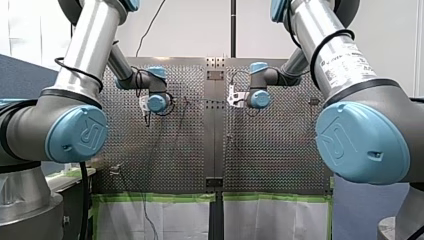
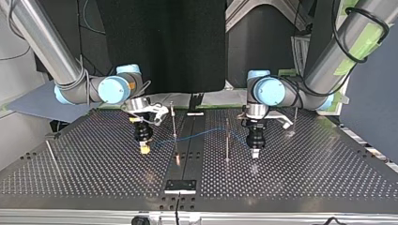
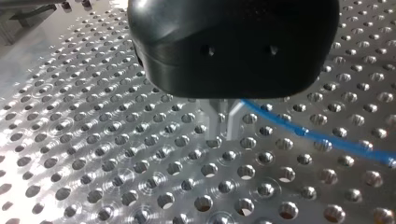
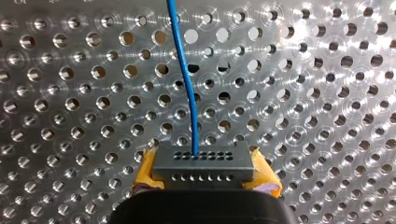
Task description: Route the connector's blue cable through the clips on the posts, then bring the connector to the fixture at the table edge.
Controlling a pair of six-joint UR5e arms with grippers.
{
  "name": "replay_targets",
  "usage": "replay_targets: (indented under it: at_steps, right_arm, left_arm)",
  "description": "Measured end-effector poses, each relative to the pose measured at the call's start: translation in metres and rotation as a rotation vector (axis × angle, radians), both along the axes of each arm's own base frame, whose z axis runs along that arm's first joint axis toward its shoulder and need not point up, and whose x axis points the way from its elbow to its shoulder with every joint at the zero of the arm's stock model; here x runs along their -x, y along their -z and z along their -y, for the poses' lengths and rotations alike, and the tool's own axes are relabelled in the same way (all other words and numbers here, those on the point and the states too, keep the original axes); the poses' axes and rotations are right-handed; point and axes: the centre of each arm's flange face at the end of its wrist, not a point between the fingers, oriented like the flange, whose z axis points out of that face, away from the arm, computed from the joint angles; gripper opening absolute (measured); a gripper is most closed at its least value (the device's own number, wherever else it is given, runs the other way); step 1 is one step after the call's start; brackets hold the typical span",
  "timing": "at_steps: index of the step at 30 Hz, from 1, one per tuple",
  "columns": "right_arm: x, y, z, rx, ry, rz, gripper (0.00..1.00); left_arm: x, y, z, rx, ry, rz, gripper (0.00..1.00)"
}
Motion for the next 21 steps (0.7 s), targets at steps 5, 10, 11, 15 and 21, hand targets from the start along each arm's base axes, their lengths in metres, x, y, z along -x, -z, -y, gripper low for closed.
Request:
replay_targets:
  at_steps: [5, 10, 11, 15, 21]
  right_arm:
    - [-0.002, 0.001, -0.003, -0.010, -0.004, -0.008, 0.00]
    - [-0.003, 0.002, -0.005, -0.016, -0.006, -0.012, 0.00]
    - [-0.003, 0.002, -0.005, -0.017, -0.007, -0.013, 0.00]
    - [-0.003, 0.003, -0.006, -0.021, -0.007, -0.015, 0.00]
    - [-0.004, 0.003, -0.007, -0.026, -0.009, -0.016, 0.00]
  left_arm:
    - [0.001, 0.002, -0.004, -0.004, -0.020, -0.022, 0.85]
    - [0.003, 0.007, -0.007, -0.039, -0.017, -0.060, 1.00]
    - [0.004, 0.007, -0.008, -0.047, -0.020, -0.068, 1.00]
    - [0.007, 0.010, -0.011, -0.080, -0.043, -0.102, 1.00]
    - [0.024, 0.019, -0.009, -0.102, -0.031, -0.170, 1.00]
